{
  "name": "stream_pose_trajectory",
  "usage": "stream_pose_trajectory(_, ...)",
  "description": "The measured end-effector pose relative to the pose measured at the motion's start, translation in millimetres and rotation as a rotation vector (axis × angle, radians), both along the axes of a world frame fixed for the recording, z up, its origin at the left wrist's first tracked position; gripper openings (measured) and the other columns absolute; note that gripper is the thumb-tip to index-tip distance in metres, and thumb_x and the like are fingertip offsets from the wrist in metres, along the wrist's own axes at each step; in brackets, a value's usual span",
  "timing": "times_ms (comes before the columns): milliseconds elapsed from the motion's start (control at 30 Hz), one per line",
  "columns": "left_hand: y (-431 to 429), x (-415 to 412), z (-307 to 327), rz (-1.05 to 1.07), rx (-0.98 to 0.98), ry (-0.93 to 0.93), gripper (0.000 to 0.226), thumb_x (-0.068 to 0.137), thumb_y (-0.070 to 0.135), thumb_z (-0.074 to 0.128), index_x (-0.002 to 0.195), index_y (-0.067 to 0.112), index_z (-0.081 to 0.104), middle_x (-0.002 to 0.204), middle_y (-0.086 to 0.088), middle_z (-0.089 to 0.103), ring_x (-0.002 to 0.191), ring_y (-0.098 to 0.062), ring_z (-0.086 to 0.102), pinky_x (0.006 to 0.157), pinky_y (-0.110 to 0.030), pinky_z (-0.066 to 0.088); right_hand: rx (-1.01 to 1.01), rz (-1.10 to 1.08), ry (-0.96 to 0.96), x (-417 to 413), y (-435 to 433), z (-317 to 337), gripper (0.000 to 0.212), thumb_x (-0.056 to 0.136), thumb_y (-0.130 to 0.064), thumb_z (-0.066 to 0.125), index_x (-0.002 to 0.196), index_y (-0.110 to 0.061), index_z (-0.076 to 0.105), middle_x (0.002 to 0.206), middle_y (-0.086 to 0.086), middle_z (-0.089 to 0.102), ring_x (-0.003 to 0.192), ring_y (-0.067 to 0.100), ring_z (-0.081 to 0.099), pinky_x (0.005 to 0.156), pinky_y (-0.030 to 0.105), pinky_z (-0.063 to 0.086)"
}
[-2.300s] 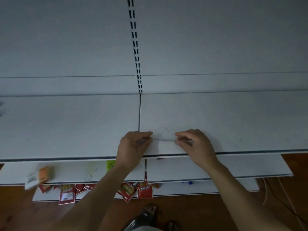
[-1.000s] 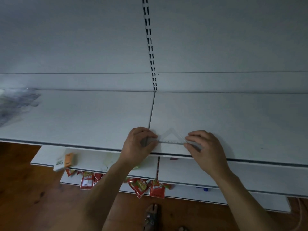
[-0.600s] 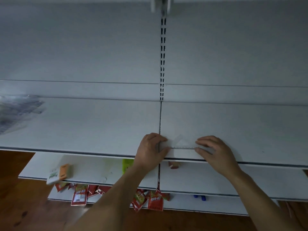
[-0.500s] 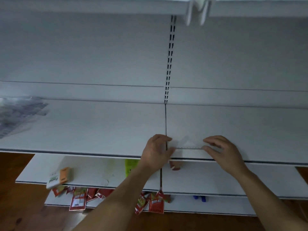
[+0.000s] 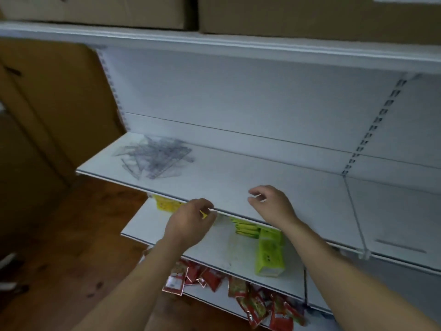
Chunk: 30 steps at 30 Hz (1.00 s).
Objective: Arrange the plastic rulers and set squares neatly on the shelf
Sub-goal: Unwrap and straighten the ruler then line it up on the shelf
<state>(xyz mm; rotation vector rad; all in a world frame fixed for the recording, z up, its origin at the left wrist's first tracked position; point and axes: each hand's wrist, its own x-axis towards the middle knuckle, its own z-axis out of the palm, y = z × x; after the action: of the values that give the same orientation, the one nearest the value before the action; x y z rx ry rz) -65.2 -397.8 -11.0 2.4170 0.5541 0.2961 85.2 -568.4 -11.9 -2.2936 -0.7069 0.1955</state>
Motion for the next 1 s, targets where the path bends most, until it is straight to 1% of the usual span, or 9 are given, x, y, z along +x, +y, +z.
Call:
stream_pose_trajectory(67,33.4,-21.4,1.7,0.058,0.077,0.039,0.025,0.089,0.042,0.06,0.11,0.028,0.064,0.097,0.013,0.063,0.09,-0.008,0.059,0.072,-0.022,0.041,-0.05,0.061,0.0,-7.7,46.9,3.9,0.026,0.088,-0.028,0.062,0.112,-0.021,0.067,0.116,-0.004,0.062,0.1,0.012,0.059,0.086,0.021,0.041)
stream_pose_trajectory(200,90.5,-49.1,5.5,0.127,0.28,0.088,0.031,0.089,0.045,0.057,0.114,0.028,0.064,0.102,0.011,0.066,0.096,-0.013,0.059,0.078,-0.028,0.046,-0.141,0.157,-0.03,-9.4,128.5,11.9,0.029,0.088,-0.031,0.061,0.115,-0.023,0.065,0.121,-0.003,0.061,0.105,0.014,0.058,0.091,0.025,0.042)
stream_pose_trajectory(333,144.3,-56.4,6.6,0.155,0.388,0.104,0.034,0.09,0.049,0.053,0.117,0.03,0.062,0.104,0.013,0.065,0.096,-0.011,0.059,0.078,-0.03,0.049,-0.201,0.226,-0.054,2.1,201.4,15.2,0.035,0.089,-0.033,0.059,0.122,-0.023,0.061,0.128,-0.001,0.058,0.112,0.018,0.057,0.093,0.027,0.042)
stream_pose_trajectory(433,186.2,-46.2,7.4,0.162,0.399,0.126,0.034,0.091,0.048,0.052,0.117,0.029,0.062,0.109,0.011,0.065,0.099,-0.012,0.06,0.081,-0.03,0.051,-0.21,0.248,-0.055,16.5,248.3,12.3,0.037,0.089,-0.034,0.057,0.124,-0.021,0.06,0.13,0.0,0.057,0.115,0.019,0.055,0.094,0.029,0.043)
stream_pose_trajectory(567,238.1,-16.2,8.5,0.125,0.408,0.127,0.036,0.092,0.048,0.052,0.121,0.029,0.061,0.114,0.01,0.066,0.099,-0.01,0.061,0.081,-0.027,0.054,-0.246,0.213,-0.084,46.3,303.0,7.1,0.035,0.087,-0.033,0.057,0.119,-0.02,0.062,0.129,0.004,0.058,0.115,0.023,0.055,0.092,0.031,0.045)
stream_pose_trajectory(700,281.2,13.5,6.8,0.087,0.383,0.12,0.037,0.093,0.046,0.053,0.124,0.028,0.06,0.118,0.011,0.064,0.101,-0.009,0.061,0.081,-0.021,0.052,-0.312,0.22,-0.107,59.4,348.3,-0.2,0.048,0.087,-0.049,0.052,0.127,-0.021,0.054,0.131,0.005,0.054,0.118,0.025,0.051,0.093,0.034,0.045)
stream_pose_trajectory(833,314.9,29.2,-2.1,0.051,0.266,0.102,0.035,0.093,0.045,0.054,0.123,0.028,0.06,0.118,0.01,0.064,0.099,-0.007,0.06,0.079,-0.02,0.053,-0.456,0.208,-0.179,54.8,377.5,-8.7,0.063,0.082,-0.059,0.055,0.131,-0.019,0.049,0.135,0.007,0.049,0.121,0.028,0.048,0.094,0.038,0.043)
stream_pose_trajectory(900,330.0,36.4,-3.5,0.021,0.239,0.094,0.035,0.092,0.045,0.055,0.122,0.029,0.061,0.119,0.011,0.064,0.099,-0.006,0.06,0.08,-0.02,0.053,-0.5,0.182,-0.174,55.0,386.3,-11.3,0.067,0.079,-0.063,0.058,0.128,-0.019,0.049,0.134,0.006,0.05,0.119,0.028,0.049,0.091,0.037,0.044)
stream_pose_trajectory(1000,354.7,47.7,-2.6,-0.013,0.212,0.043,0.036,0.091,0.045,0.056,0.122,0.028,0.062,0.12,0.011,0.064,0.1,-0.007,0.06,0.081,-0.022,0.054,-0.502,0.12,-0.107,57.2,396.8,-9.0,0.06,0.077,-0.061,0.063,0.122,-0.022,0.052,0.127,0.001,0.057,0.113,0.023,0.055,0.082,0.031,0.042)
